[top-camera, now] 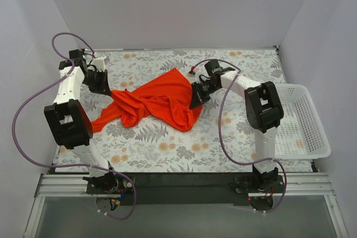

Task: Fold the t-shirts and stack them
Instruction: Flatten the tshirt out

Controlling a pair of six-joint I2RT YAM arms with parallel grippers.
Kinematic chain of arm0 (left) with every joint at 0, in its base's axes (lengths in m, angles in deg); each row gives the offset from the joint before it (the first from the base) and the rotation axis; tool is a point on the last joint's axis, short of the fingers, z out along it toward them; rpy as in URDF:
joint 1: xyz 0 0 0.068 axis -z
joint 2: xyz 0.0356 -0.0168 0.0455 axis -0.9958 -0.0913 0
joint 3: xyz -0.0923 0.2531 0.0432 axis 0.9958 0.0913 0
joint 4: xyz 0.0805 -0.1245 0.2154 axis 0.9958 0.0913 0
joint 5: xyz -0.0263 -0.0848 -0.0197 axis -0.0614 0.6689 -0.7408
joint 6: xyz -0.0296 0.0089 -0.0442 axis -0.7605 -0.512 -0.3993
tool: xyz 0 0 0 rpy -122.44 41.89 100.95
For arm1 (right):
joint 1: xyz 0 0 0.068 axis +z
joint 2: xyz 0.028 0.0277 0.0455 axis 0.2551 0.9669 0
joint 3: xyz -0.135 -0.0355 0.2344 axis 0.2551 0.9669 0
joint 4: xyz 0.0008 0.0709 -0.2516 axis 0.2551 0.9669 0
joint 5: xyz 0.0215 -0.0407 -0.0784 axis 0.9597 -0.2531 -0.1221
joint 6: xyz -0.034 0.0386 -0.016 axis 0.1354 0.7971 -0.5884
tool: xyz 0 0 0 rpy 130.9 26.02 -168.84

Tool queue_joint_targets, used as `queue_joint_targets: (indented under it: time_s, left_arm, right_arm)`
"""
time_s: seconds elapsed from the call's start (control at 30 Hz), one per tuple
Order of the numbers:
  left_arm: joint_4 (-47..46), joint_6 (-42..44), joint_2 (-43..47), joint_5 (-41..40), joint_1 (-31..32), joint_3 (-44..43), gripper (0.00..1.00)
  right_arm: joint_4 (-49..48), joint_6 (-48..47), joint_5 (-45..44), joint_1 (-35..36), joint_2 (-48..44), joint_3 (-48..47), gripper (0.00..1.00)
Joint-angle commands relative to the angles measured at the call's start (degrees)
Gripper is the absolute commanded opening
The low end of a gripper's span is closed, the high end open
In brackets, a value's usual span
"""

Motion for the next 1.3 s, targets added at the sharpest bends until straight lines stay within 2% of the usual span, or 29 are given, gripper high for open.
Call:
queue_joint_targets:
  time_s: [0.0, 0.17, 0.33, 0.47, 0.63, 0.77, 1.0, 1.1, 1.27]
  left_arm:
    - [-0.17, -1.64, 0.96, 1.91, -1.86, -5.46, 0.00]
    - [-1.83, -4.36, 1.04, 0.60, -2.21, -11.78, 0.00]
    - [-10.70, -7.35, 4.29, -5.46, -2.30, -15.48, 0.00]
    - [-15.02, -8.59, 7.28, -7.58, -2.39, -14.96, 0.00]
    - [-26.78, -8.50, 14.22, -9.69, -2.30, -6.28, 0.00]
    - [-30.92, -9.46, 15.72, -8.99, -2.30, -8.27, 0.00]
    - [-36.90, -15.09, 14.49, -7.14, -2.39, -21.27, 0.00]
    - [-39.88, -16.67, 16.50, -9.07, -2.30, -24.35, 0.00]
    - [-50.50, -16.59, 25.99, -15.47, -2.30, -18.58, 0.00]
  right_arm:
    - [0.03, -2.12, -2.15, -5.63, -9.25, -0.45, 0.01]
    - [-0.23, -1.94, -4.52, -9.95, -16.19, -0.45, 0.01]
    - [-2.51, 2.26, -9.09, -15.75, -21.12, -2.46, 0.01]
    - [-3.83, 4.21, -11.29, -20.67, -24.45, -4.58, 0.01]
    - [-6.20, 4.47, -12.00, -24.28, -27.62, -5.02, 0.01]
    - [-8.48, 4.48, -12.44, -27.00, -29.30, -11.06, 0.01]
    - [-13.23, 5.70, -13.49, -27.01, -31.23, -24.24, 0.01]
    - [-14.99, 6.06, -15.16, -27.01, -33.25, -27.07, 0.01]
    - [-20.43, 4.31, -19.90, -27.01, -41.59, -24.89, 0.01]
